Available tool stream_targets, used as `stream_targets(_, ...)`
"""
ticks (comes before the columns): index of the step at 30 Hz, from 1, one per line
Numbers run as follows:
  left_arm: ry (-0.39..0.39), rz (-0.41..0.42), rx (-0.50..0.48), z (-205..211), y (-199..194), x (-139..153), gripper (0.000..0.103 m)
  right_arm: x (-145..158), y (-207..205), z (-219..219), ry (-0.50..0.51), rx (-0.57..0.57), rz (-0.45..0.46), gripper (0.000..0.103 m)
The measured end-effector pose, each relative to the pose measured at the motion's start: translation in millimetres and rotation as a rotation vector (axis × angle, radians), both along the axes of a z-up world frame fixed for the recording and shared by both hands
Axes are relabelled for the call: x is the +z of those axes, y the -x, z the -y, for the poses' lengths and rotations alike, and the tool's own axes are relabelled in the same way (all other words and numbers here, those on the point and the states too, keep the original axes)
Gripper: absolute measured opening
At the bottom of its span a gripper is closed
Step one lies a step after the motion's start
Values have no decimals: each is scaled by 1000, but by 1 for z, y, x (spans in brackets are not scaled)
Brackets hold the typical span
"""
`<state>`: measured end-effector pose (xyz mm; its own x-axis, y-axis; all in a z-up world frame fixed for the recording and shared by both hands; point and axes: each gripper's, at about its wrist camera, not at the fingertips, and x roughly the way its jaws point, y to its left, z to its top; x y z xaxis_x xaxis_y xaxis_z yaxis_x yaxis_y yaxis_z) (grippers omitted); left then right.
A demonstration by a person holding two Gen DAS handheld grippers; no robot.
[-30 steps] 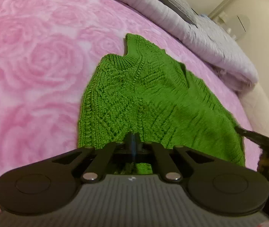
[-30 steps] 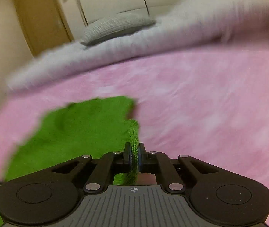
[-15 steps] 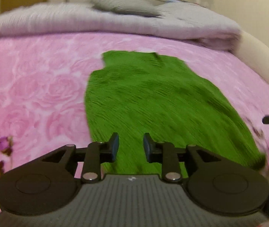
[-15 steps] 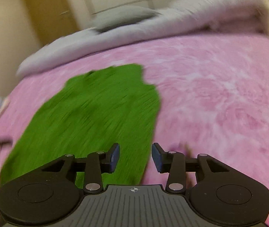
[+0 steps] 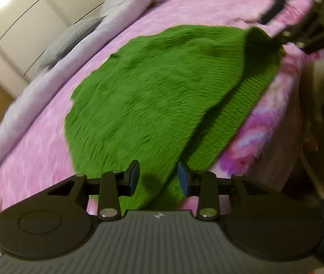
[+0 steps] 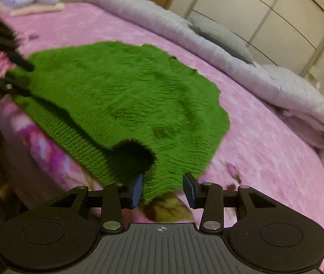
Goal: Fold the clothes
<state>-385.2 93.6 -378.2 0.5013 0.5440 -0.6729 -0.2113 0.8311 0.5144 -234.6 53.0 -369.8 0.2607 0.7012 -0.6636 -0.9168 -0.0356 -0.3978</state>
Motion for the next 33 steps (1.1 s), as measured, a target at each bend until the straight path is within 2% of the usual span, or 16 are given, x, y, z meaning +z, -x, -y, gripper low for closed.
stream_targets(5, -121, -10, -40, -3, -18, -19, 32, -25, 3, -18, 8, 0, 96, 41)
stream_targets(6, -146, -7, -37, -5, -18, -19, 5, -26, 1, -19, -6, 4, 98, 41)
stream_targets(7, -175, 2, -19, -9, -16, -16, 4, -26, -1, -20, -21, 9, 99, 40)
stream_targets(8, -201, 31, 4, -11, -10, -8, 4, -22, -4, -19, -41, 8, 95, 18)
stream_targets(9, -215, 74, 31, -14, -1, 4, 4, -17, -6, -18, -62, 5, 89, 4)
stream_targets(12, -246, 179, 97, -14, 33, 39, 4, 5, -9, -2, -138, -16, 122, 3)
stream_targets(14, -192, 172, 75, -10, 54, 45, 4, 12, -7, 11, -145, -18, 130, 3)
stream_targets(17, -70, 93, 39, -3, 61, 8, 3, -2, -5, 20, -53, -6, 136, 3)
stream_targets(20, -67, 47, 9, 12, 47, -21, 4, -30, -5, 20, 64, -15, 165, 3)
stream_targets(22, -80, 37, 15, 16, 41, -25, 6, -36, -2, 16, 127, -11, 196, 3)
stream_targets(24, 23, 63, 31, 8, 50, -12, 11, -30, -2, 14, 136, -10, 196, 3)
stream_targets(25, 86, 78, 39, 3, 55, -5, 11, -24, -5, 13, 141, -22, 159, 3)
stream_targets(27, 266, 133, 78, -12, 75, 15, 11, -9, -12, 13, 153, -48, 73, 4)
stream_targets(29, 407, 227, 136, -26, 96, 32, 18, 6, -26, 17, 158, -90, -72, 4)
stream_targets(31, 507, 377, 254, -46, 120, 47, 36, 15, -44, 30, 132, -156, -291, 4)
stream_targets(33, 621, 528, 404, -73, 139, 50, 37, 24, -67, 44, 83, -231, -533, 4)
